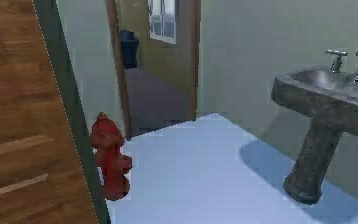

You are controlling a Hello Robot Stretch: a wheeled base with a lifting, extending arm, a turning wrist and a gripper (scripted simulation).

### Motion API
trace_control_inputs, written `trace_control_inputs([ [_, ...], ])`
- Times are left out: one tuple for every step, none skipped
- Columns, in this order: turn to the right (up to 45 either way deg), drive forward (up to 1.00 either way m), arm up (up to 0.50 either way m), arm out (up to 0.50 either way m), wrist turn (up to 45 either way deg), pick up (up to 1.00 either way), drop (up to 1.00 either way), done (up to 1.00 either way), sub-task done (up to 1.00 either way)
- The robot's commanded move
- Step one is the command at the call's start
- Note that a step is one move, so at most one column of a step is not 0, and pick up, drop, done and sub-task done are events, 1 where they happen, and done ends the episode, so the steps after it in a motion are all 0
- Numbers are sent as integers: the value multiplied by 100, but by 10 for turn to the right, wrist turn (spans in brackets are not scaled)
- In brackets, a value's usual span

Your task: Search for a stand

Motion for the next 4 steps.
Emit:
trace_control_inputs([
  [-450,0,0,0,0,0,0,0,0],
  [-450,0,0,0,0,0,0,0,0],
  [0,100,0,0,0,0,0,0,0],
  [0,20,0,0,0,0,0,0,0],
])
